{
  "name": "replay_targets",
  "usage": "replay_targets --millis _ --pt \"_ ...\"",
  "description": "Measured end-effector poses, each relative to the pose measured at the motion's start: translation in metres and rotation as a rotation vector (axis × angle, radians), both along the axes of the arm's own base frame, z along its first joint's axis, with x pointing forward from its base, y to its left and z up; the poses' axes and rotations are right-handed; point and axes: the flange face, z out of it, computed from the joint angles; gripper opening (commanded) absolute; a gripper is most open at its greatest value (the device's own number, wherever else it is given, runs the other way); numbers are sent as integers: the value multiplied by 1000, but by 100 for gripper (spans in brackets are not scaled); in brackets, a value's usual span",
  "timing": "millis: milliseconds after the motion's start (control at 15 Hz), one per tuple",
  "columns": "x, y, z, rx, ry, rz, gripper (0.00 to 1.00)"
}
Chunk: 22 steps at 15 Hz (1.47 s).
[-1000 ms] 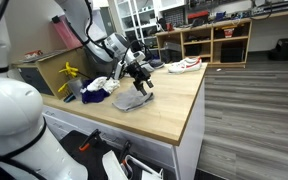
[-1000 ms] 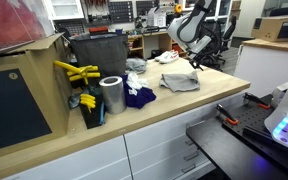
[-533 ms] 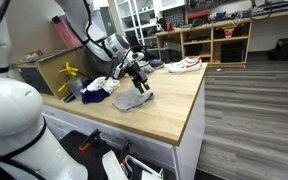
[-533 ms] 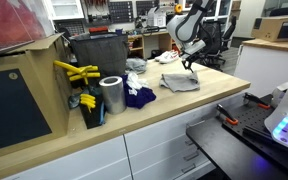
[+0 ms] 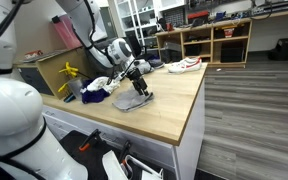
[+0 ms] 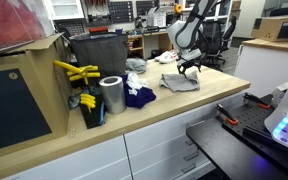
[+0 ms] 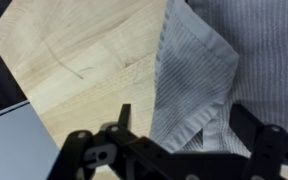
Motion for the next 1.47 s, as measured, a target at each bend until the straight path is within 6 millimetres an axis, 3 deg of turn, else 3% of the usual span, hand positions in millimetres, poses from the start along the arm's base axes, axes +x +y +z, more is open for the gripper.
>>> replay_targets --millis 333,800,1200,1467 --pt "-3 -1 -7 34 28 -30 100" --pt "-20 -6 2 60 232 -11 100" --pt "-15 -34 16 -201 218 171 100" --pt "-21 -40 16 -346 211 315 100"
